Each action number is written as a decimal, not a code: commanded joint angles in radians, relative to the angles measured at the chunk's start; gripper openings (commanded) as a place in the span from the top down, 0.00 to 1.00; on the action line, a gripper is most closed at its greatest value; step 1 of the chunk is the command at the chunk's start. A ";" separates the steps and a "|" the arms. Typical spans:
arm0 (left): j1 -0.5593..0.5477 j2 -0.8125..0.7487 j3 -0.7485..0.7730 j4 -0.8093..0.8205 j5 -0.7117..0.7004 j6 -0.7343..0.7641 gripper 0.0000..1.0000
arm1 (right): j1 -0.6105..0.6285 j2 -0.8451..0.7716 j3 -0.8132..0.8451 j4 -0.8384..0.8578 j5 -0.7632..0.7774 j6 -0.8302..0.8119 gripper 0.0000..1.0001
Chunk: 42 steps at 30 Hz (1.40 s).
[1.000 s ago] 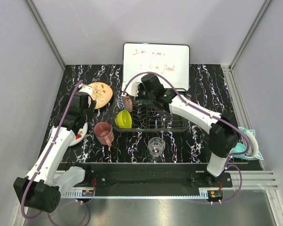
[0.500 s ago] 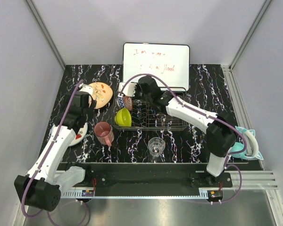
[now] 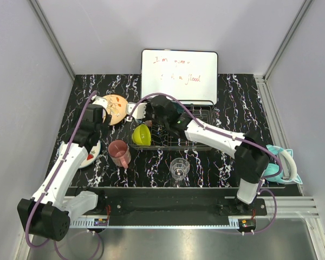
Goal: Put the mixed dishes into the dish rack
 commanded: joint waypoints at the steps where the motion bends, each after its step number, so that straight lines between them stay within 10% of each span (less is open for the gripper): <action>1: 0.007 -0.011 0.005 0.046 0.011 -0.006 0.02 | 0.025 -0.001 0.029 0.072 0.040 -0.018 0.53; 13: 0.036 0.039 0.002 0.145 -0.030 0.000 0.02 | 0.071 -0.064 0.266 -0.016 0.259 0.200 0.01; 22: 0.200 0.327 0.146 0.230 0.077 -0.064 0.03 | 0.051 0.076 0.612 -0.360 0.079 0.784 0.00; 28: 0.292 0.567 0.313 0.161 0.255 -0.159 0.08 | 0.039 0.242 0.808 -0.403 0.031 0.860 0.00; 42: 0.409 0.825 0.499 0.188 0.557 -0.294 0.11 | 0.025 0.088 0.465 -0.215 0.043 0.881 0.00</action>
